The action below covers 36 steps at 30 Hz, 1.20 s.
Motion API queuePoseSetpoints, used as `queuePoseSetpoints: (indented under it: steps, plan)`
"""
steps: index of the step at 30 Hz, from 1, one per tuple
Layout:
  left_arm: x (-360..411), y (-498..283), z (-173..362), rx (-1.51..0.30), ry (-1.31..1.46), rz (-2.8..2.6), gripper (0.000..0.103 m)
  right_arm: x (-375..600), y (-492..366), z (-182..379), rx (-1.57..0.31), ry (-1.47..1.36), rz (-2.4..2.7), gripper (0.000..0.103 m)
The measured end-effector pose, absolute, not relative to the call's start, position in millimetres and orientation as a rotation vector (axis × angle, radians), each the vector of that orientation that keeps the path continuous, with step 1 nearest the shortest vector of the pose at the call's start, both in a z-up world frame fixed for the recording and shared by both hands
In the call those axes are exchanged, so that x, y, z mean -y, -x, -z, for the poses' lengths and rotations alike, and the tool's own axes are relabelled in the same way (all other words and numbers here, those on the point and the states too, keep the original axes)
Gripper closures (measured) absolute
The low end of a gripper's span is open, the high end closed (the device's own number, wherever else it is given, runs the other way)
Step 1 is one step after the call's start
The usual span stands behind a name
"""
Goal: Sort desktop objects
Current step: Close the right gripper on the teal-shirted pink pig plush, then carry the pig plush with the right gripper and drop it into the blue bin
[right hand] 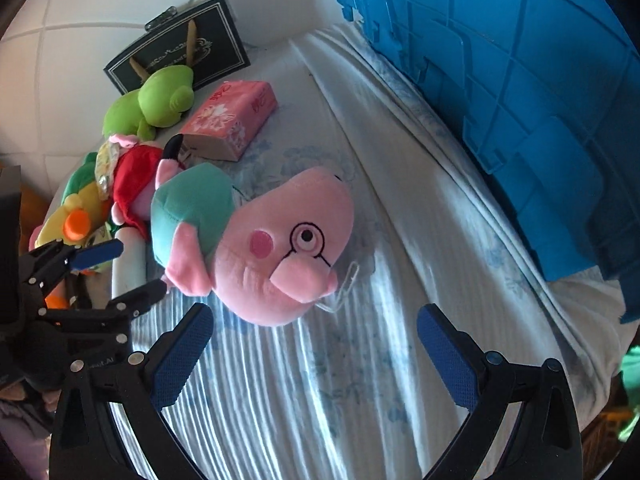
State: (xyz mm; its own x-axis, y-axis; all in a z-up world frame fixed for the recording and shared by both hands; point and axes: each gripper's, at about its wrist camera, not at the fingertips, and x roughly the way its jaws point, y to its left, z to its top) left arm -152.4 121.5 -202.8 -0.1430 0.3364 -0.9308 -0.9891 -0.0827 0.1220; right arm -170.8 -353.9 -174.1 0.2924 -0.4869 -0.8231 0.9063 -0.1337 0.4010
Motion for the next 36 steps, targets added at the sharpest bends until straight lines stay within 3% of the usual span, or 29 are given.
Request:
queuePoseSetpoints:
  steps: [17,21,28,36]
  plan:
    - [-168.3,156.3,242.1,-1.134,0.743,-1.25,0.034,429.4,156.0,221.2,-0.485,-1.288,1.176,0.0]
    - [-159.9,160.5,234.0,-1.109,0.745,-1.239,0.04,423.6,151.9,208.8,-0.511,-1.241,1.178,0.013]
    - [-120.7,158.8,179.9,-1.023,0.645,-1.277,0.04,392.3,159.6,164.1,-0.462,-1.131,1.208,0.015]
    - [-93.7,131.6,84.3,-0.848,0.465,-1.388,0.04,347.9,170.3,56.3,-0.392,-0.887,1.301,0.015]
